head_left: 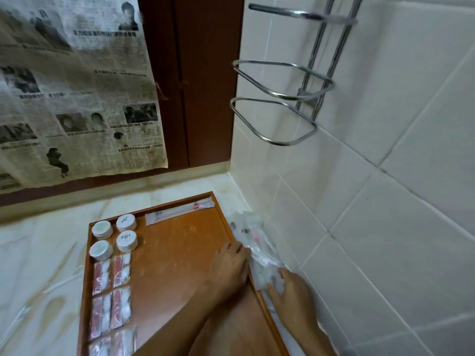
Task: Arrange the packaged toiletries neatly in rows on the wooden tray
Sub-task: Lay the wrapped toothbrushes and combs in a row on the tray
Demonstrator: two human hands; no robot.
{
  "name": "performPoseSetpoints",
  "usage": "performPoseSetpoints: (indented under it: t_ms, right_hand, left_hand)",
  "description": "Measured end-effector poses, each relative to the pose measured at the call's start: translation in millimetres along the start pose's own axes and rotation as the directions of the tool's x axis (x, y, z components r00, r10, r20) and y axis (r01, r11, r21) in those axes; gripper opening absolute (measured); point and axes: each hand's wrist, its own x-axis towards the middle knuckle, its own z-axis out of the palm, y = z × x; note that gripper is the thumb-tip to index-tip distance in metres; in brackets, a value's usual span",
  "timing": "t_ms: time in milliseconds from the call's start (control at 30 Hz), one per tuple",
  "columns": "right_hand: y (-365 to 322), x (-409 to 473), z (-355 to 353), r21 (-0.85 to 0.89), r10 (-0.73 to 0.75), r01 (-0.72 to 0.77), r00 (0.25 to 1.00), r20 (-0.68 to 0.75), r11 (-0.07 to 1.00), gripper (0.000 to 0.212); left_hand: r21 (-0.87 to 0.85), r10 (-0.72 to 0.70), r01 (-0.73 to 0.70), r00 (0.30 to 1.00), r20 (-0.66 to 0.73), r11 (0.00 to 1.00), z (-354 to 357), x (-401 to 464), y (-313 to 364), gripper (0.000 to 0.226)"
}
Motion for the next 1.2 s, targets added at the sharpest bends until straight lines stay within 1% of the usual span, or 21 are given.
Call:
performPoseSetpoints:
  t_ms: [100,200,233,333,400,433,500,600,700,800,833,867,900,933,967,1000,1033,1067,1100,1133,1200]
  right_hand:
    - [0,-2,5,-0.033,0.027,-0.026,0.999,0.033,0.999,0.034]
    - [-5,0,2,0.037,0.050,-0.051,0.998,0.041,0.998,0.022]
    - [-7,0,0,0.053,0.058,-0.059,0.998,0.024,0.997,0.019]
    - [-10,-1,-7,0.073,0.070,-0.061,0.989,-0.127,0.995,0.013]
    - [-11,-2,-13,0.131,0.081,-0.049,0.963,-0.255,0.990,0.012]
    - [-12,-3,-16,0.169,0.092,-0.041,0.946,-0.310,0.985,0.014]
    - [-13,-4,-23,0.276,0.143,-0.045,0.928,-0.344,0.960,0.023]
    - [-12,-2,-29,0.476,0.247,-0.087,0.926,-0.285,0.875,0.028]
    - [-14,-2,-35,0.683,0.352,-0.100,0.904,-0.241,0.723,0.026]
    - [-20,-6,-40,0.772,0.350,-0.030,0.902,-0.252,0.635,0.027]
    - [-21,-8,-40,0.789,0.335,-0.017,0.911,-0.241,0.614,0.027]
    - [-22,-9,-41,0.804,0.317,-0.013,0.922,-0.220,0.594,0.027]
    - [-23,-10,-41,0.818,0.296,-0.014,0.935,-0.193,0.576,0.026]
    - [-25,-12,-40,0.830,0.271,-0.016,0.949,-0.164,0.557,0.026]
    - [-26,-14,-39,0.841,0.240,-0.015,0.961,-0.137,0.540,0.026]
    - [-27,-17,-38,0.849,0.208,-0.014,0.972,-0.114,0.528,0.027]
    - [-28,-19,-36,0.855,0.177,-0.015,0.980,-0.090,0.518,0.029]
    - [-29,-21,-33,0.861,0.152,-0.028,0.987,-0.057,0.508,0.030]
    - [-31,-24,-30,0.866,0.136,-0.056,0.991,-0.014,0.497,0.030]
    - [-32,-26,-27,0.871,0.124,-0.092,0.992,0.036,0.482,0.029]
    - [-34,-31,-19,0.878,0.113,-0.174,0.984,0.137,0.446,0.027]
  left_hand:
    - [0.037,0.006,-0.008,0.999,0.054,0.999,7,0,5,0.038]
    - [0.050,0.033,-0.036,0.998,0.056,0.998,8,-2,8,0.037]
    - [0.048,0.036,-0.039,0.998,0.059,0.998,7,-3,10,0.036]
    - [0.048,0.006,-0.010,0.997,0.076,0.999,4,-8,16,0.035]
    - [0.050,-0.012,0.008,0.996,0.085,0.999,1,-11,20,0.034]
    - [0.050,-0.018,0.014,0.996,0.082,0.999,0,-13,21,0.033]
    - [0.053,-0.035,0.031,0.996,0.076,0.998,-2,-15,24,0.031]
    - [0.044,-0.049,0.046,0.995,0.091,0.998,-6,-14,25,0.032]
    - [-0.025,-0.054,0.056,0.996,0.076,0.998,-9,-12,23,0.036]
    - [-0.149,-0.059,0.054,0.998,-0.027,0.987,-15,-11,24,0.035]
    - [-0.224,-0.104,0.088,0.993,-0.061,0.971,-20,-11,25,0.034]
    - [-0.334,-0.190,0.156,0.979,-0.071,0.930,-26,-12,27,0.032]
    - [-0.482,-0.299,0.245,0.954,-0.037,0.841,-33,-13,27,0.032]
    - [-0.662,-0.394,0.324,0.918,0.046,0.676,-40,-15,27,0.033]
    - [-0.831,-0.443,0.364,0.882,0.162,0.421,-48,-18,25,0.033]
    - [-0.919,-0.456,0.371,0.846,0.276,0.133,-54,-23,22,0.033]
    - [-0.930,-0.459,0.349,0.812,0.360,-0.113,-60,-30,18,0.032]
    - [-0.910,-0.476,0.315,0.779,0.410,-0.268,-65,-38,11,0.030]
    - [-0.892,-0.502,0.291,0.746,0.437,-0.345,-68,-48,3,0.028]
    - [-0.880,-0.524,0.280,0.718,0.457,-0.383,-70,-58,-4,0.028]
    - [-0.865,-0.549,0.285,0.680,0.486,-0.413,-73,-79,-15,0.028]
